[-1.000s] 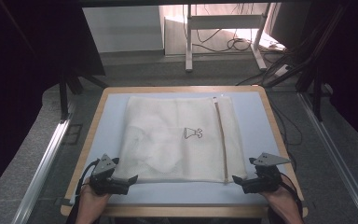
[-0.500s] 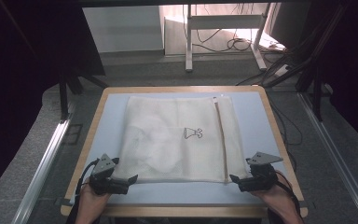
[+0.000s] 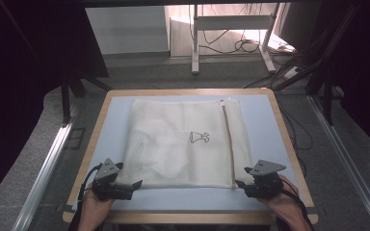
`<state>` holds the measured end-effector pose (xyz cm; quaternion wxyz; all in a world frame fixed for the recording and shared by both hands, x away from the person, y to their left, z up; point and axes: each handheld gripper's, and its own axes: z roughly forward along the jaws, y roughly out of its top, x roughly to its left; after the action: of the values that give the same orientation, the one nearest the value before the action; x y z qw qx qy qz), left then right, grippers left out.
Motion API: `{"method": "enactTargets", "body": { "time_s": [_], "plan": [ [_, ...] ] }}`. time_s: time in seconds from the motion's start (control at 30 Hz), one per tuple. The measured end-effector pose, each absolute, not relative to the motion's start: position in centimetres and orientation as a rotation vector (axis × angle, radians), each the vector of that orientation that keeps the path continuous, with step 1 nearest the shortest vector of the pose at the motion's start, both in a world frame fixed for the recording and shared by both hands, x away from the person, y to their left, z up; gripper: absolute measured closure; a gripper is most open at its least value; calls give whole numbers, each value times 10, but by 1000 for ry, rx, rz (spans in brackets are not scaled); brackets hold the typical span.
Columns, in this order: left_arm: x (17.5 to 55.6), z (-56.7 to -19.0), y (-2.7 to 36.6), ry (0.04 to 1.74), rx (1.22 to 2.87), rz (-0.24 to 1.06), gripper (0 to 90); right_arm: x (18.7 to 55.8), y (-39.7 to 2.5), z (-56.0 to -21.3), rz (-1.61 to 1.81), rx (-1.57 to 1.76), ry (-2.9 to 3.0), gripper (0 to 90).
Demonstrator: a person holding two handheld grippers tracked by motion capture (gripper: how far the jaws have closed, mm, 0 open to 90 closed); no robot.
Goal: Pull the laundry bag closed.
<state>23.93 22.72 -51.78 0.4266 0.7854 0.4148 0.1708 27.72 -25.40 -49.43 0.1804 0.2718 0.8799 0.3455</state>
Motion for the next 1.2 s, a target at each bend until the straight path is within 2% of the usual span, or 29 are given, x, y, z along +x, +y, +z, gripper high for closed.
{"method": "enactTargets", "body": {
  "time_s": [0.27,0.77,1.0,1.2],
  "plan": [
    [239,-518,227,1037,1966,430,10,273,-241,-499,908,626,2536,553],
    [239,-518,226,1036,1974,434,10,271,-225,-510,807,514,2587,509],
    [239,-518,226,1035,1975,435,10,273,-228,-507,808,550,2574,540],
    [239,-518,226,1033,1976,436,10,272,-231,-501,836,553,2558,607]
  ]
}}
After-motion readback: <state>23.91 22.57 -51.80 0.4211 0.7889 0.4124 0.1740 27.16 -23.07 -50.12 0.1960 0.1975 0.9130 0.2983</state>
